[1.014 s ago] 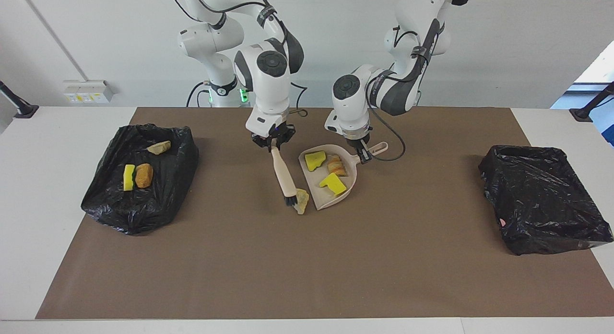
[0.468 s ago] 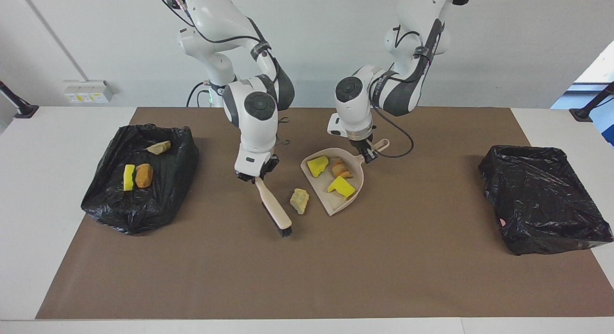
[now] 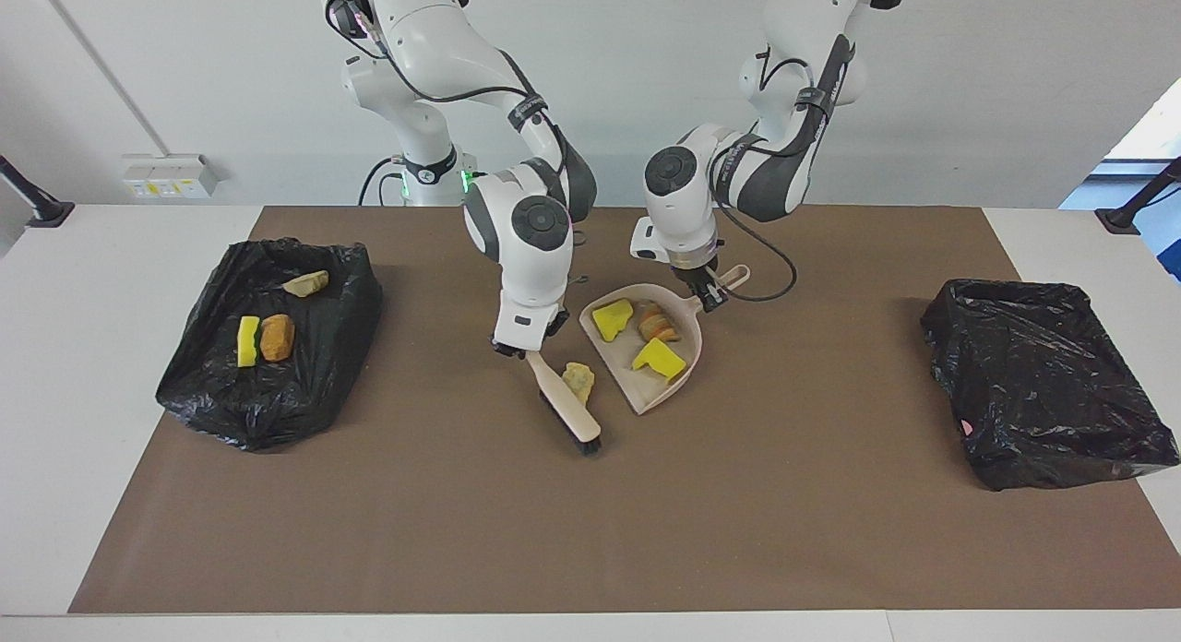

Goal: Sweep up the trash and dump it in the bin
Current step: 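Sweep the remaining pieces into the dustpan with the right gripper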

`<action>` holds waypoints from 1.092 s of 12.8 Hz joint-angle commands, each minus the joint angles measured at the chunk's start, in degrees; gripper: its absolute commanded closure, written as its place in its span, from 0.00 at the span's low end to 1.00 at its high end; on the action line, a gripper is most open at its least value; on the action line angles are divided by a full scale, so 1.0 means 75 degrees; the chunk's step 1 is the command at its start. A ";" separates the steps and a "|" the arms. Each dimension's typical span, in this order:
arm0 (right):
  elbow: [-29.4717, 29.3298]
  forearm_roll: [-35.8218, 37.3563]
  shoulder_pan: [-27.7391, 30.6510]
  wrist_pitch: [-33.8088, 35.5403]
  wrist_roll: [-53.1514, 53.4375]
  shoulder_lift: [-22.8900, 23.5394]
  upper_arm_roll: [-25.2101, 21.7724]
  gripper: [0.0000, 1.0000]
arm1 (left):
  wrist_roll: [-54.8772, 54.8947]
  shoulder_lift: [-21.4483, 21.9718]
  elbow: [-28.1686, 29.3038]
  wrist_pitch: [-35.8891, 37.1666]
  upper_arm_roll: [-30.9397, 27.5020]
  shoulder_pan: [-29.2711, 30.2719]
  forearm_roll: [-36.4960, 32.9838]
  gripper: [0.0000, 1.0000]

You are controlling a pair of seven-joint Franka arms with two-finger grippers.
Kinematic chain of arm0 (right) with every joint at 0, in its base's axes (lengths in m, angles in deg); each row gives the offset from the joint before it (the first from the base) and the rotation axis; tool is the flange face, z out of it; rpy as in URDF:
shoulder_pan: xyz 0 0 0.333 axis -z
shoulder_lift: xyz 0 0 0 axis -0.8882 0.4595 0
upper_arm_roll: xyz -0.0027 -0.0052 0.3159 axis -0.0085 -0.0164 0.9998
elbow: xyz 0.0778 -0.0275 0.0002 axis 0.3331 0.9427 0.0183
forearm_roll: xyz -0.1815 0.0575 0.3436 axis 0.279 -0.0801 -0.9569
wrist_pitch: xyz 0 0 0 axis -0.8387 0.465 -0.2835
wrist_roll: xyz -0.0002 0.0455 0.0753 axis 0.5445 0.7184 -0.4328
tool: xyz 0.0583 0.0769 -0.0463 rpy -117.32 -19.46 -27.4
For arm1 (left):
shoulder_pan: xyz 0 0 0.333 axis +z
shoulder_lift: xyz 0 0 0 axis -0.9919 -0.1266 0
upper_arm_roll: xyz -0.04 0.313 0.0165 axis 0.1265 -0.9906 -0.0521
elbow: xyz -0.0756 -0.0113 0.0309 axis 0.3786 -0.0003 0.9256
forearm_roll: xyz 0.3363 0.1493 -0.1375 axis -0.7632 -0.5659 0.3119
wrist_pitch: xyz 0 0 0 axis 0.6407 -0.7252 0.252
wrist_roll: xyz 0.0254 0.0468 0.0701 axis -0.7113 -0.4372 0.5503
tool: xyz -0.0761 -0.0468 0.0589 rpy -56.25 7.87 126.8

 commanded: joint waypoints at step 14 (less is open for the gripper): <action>0.0653 -0.2949 -0.0048 0.0932 0.1213 -0.1010 0.0284 1.00 | 0.2149 0.0280 0.0179 0.0028 -0.0028 0.0265 0.0026 1.00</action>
